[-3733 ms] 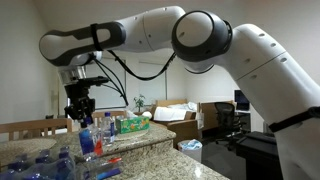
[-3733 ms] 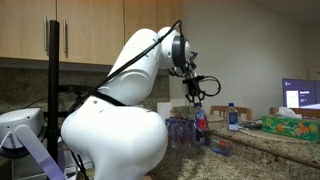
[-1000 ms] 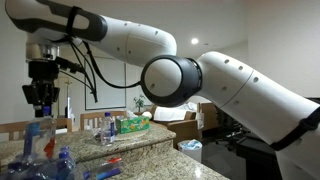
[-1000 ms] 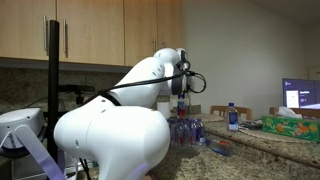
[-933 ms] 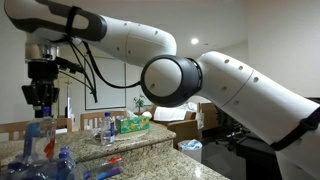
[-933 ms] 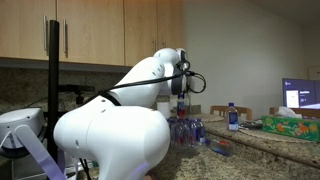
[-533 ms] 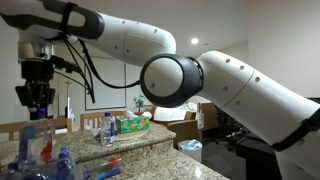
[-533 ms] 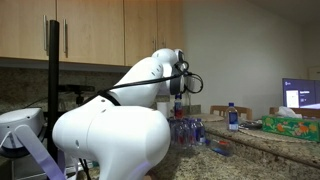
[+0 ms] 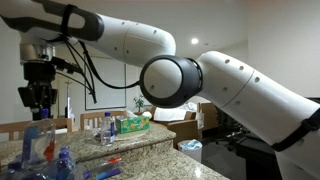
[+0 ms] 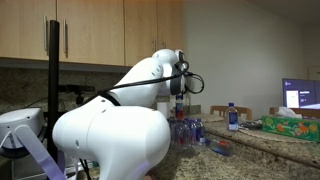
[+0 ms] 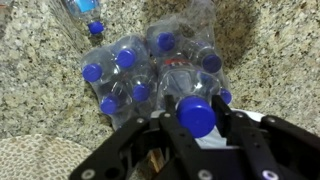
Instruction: Pick up the bottle from the countertop and put it in the packet of bottles of water.
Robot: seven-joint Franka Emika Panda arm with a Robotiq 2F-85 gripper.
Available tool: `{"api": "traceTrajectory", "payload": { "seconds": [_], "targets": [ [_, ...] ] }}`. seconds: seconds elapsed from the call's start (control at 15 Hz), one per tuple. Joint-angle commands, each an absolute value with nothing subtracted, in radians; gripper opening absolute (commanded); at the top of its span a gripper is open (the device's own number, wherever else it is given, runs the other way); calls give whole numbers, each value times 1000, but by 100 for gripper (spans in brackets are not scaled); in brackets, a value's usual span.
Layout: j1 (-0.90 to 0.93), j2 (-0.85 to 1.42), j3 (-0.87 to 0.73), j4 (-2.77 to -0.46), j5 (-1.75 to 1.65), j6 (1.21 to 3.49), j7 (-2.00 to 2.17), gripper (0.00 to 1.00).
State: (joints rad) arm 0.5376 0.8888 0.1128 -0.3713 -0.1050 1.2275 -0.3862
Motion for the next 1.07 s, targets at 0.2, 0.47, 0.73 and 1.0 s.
{"api": "traceTrajectory", "payload": {
  "seconds": [0.2, 0.47, 0.73, 1.0],
  "targets": [
    [546, 890, 106, -392, -104, 1212, -381, 93],
    [558, 896, 105, -389, -105, 1212, -381, 100],
    [560, 889, 101, -388, -106, 1210, -367, 100],
    [562, 866, 85, -392, -116, 1220, -326, 100]
  ]
}}
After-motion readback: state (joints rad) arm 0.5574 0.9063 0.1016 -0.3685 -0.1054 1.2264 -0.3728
